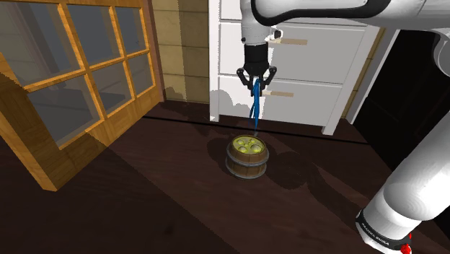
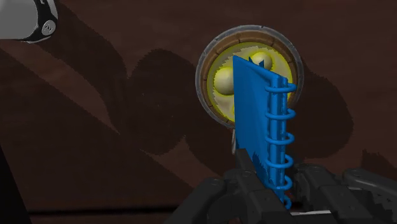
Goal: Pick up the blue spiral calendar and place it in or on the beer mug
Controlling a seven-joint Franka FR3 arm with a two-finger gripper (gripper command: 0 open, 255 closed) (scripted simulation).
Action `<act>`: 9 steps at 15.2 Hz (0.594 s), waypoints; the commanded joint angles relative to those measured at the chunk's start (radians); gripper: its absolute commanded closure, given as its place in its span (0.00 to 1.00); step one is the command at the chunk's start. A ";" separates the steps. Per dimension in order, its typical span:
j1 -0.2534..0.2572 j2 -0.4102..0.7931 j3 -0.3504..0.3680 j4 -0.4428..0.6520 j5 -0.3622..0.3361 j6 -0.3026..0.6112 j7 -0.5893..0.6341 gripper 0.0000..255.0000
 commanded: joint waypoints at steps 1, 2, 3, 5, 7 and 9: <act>0.000 -0.005 0.000 -0.033 0.002 0.029 0.002 1.00; 0.000 -0.008 0.000 -0.050 0.003 0.043 0.002 1.00; 0.000 -0.011 -0.001 -0.066 0.004 0.057 0.003 1.00; 0.000 -0.015 -0.001 -0.098 0.005 0.085 0.003 1.00; 0.000 -0.019 -0.002 -0.129 0.007 0.113 0.004 1.00; 0.000 -0.022 -0.002 -0.159 0.008 0.140 0.005 1.00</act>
